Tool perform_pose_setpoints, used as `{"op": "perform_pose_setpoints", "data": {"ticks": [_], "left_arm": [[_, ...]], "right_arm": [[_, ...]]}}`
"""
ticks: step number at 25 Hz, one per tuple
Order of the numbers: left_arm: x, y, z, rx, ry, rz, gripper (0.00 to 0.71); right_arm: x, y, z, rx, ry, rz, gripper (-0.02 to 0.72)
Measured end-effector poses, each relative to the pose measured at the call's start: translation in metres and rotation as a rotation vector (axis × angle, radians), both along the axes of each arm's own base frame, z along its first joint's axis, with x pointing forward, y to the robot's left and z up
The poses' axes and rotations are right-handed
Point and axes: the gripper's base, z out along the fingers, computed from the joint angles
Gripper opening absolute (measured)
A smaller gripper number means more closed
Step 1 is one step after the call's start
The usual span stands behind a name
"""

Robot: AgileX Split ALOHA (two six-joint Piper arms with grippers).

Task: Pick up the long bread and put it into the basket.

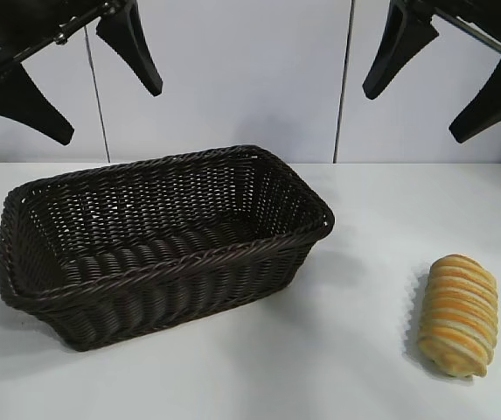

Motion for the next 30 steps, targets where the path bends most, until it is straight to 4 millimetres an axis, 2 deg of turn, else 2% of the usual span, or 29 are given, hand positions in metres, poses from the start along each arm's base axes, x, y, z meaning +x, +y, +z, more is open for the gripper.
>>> {"op": "perform_pose_setpoints", "data": {"ticks": [30], "left_arm": [[0.0044, -0.0009, 0.0017, -0.019, -0.042, 0.024, 0.695]], "right_arm": [[0.0001, -0.0001, 0.0000, -0.001, -0.001, 0.000, 0.695]]}}
